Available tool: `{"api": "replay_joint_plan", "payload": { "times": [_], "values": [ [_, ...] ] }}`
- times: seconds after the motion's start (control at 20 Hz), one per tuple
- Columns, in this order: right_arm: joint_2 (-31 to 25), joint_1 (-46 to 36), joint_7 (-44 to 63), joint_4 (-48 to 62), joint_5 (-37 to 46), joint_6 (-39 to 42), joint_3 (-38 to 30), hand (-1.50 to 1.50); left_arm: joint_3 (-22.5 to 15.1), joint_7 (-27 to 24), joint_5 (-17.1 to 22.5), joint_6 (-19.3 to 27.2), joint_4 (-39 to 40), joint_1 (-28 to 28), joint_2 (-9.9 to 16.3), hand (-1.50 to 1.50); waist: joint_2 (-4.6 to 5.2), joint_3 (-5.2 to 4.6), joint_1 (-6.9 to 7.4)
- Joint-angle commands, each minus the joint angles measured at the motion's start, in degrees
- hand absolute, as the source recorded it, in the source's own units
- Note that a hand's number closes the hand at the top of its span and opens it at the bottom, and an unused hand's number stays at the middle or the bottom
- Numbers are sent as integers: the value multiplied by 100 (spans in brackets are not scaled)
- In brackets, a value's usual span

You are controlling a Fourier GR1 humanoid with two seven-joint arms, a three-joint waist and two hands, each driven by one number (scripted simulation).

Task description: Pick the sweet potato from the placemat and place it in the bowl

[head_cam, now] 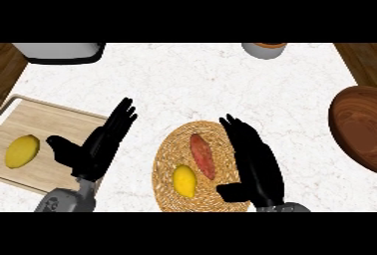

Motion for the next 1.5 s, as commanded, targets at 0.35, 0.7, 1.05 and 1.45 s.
{"api": "replay_joint_plan", "payload": {
  "times": [0.35, 0.7, 1.05, 1.45],
  "values": [
    [1436, -1758, 3377, 418, -697, 2585, -72, -150, 60, 241, -7, -59, 121, -426, -123, 0, 81, 31, 178],
    [1452, -1774, 3816, 1166, -810, 2424, -45, -150, 42, 331, -140, 64, 150, -474, -238, 0, 73, 33, 118],
    [1454, -1620, 4109, 1180, -1093, 2818, -52, -150, 148, 287, -60, -65, -82, -139, -159, 0, 44, 35, 83],
    [1455, -2119, 3680, 2174, -1234, 2444, -70, -150, -8, -16, -303, -287, 72, 58, -287, 0, 70, 36, 160]
  ]
}}
